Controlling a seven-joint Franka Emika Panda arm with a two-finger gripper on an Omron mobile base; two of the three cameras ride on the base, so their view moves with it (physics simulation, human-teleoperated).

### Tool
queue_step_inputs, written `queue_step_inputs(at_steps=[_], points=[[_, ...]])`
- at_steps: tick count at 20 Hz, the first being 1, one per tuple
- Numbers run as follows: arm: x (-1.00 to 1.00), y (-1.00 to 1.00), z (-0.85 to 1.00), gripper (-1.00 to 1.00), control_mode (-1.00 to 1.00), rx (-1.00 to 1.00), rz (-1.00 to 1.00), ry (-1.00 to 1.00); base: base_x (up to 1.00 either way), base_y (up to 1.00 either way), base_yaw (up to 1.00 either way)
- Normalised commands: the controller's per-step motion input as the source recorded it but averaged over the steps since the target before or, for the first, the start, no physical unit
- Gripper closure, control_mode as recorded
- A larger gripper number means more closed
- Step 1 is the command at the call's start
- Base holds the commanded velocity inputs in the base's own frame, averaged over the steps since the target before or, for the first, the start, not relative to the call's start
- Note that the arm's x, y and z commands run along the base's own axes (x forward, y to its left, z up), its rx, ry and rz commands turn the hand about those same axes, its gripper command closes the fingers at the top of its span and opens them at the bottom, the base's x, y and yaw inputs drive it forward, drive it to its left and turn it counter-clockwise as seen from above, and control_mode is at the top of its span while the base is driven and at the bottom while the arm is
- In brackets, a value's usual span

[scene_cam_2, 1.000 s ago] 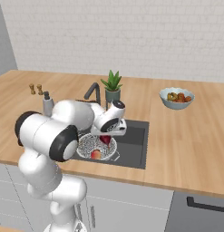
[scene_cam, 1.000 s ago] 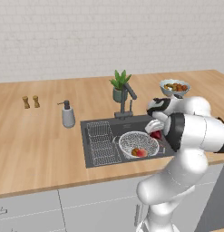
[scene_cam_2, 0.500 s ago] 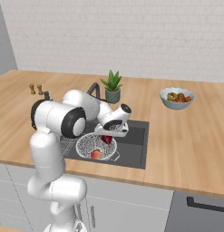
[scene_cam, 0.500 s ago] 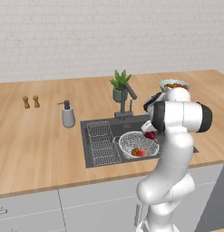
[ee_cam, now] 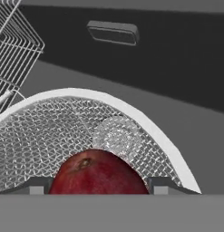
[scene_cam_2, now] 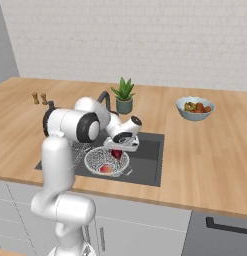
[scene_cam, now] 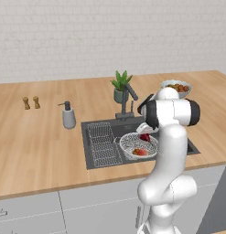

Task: Put the colander in the sink, put the peach, pear, peach in the colander, and turn on the sink faucet and pour water over the colander.

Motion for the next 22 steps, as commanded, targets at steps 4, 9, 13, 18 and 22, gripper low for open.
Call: queue_step_inputs(at_steps=[4, 9, 13, 18, 22], points=[[0.38, 0.06, -0.32, 1.00, -1.00, 0.00, 0.00, 0.00, 0.00, 0.00, 0.00], [0.16, 0.05, -0.24, 1.00, -1.00, 0.00, 0.00, 0.00, 0.00, 0.00, 0.00], [-0.17, 0.12, -0.01, 1.00, -1.00, 0.00, 0.00, 0.00, 0.00, 0.00, 0.00], [-0.31, 0.08, 0.00, -1.00, -1.00, 0.00, -0.01, 0.00, 0.00, 0.00, 0.00], [-0.33, 0.00, 0.00, -1.00, -1.00, -0.01, -0.04, 0.00, 0.00, 0.00, 0.00]])
